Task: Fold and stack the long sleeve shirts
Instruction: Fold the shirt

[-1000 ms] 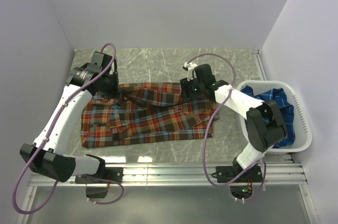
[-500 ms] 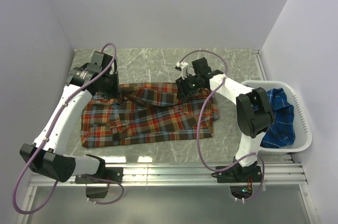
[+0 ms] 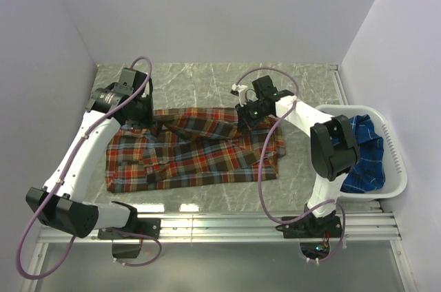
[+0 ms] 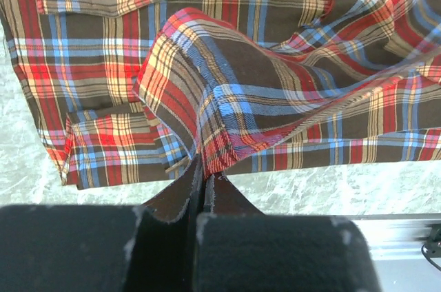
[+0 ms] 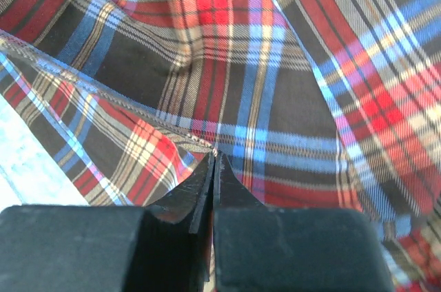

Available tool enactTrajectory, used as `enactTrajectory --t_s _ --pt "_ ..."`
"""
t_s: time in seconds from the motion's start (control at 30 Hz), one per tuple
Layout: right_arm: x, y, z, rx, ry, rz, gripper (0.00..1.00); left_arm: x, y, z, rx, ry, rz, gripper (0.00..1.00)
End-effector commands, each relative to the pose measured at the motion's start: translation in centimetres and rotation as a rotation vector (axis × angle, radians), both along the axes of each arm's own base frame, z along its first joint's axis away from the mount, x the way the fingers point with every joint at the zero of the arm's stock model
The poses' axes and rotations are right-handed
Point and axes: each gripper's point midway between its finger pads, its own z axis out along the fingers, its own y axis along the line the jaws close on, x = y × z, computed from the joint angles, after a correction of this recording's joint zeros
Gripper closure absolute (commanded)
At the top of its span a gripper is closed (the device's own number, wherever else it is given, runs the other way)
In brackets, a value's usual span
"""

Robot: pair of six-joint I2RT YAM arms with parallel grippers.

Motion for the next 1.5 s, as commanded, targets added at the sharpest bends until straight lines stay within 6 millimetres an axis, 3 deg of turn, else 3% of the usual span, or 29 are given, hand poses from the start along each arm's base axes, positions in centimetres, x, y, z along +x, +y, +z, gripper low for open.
enactTrajectory --t_s 0.0,0.23,0.4,0.6,0.77,0.93,1.07,1.2,1.33,1.47 --pt "0.6 -1.8 3.0 -0.025 -0.054 -0.058 1.00 -0.6 1.0 0.6 0.023 -0.025 0.031 0.99" --pt "-0.6 -3.2 2.2 -0.070 0.024 -0.066 1.00 -1.9 -0.5 -0.9 -0.056 0.027 -0.022 0.99" --pt "0.7 -3.2 2.1 -0.101 0.026 -0.085 1.00 -2.7 -0.1 -1.8 -0.044 0.055 -0.005 0.99" --pt "3.1 -3.0 2.1 -0.126 0.007 -0.107 0.99 -2.2 0.8 -2.7 -0.052 0.081 0.034 1.00" --pt "4.9 -2.4 1.6 -0.124 0.015 -0.120 0.94 -0.4 1.7 -4.6 -0.099 0.092 0.073 0.99" --pt "6.5 -1.6 1.8 -0.101 -0.012 -0.136 0.86 0.6 2.4 -7.7 -0.112 0.144 0.105 1.00" --pt "7.5 -1.4 1.1 -0.100 -0.004 -0.164 0.80 2.4 2.4 -9.7 -0.119 0.170 0.124 0.99" --pt "8.5 -1.3 0.9 -0.097 -0.026 -0.199 0.70 5.3 3.5 -10.5 -0.067 0.136 0.165 0.96" --pt "8.8 -1.3 0.7 -0.096 -0.030 -0.244 0.58 7.7 3.4 -11.8 -0.063 0.134 0.158 0.85" --pt "9.3 -1.3 1.7 -0.072 -0.062 -0.301 0.53 10.4 4.7 -13.9 -0.013 0.132 0.194 0.72"
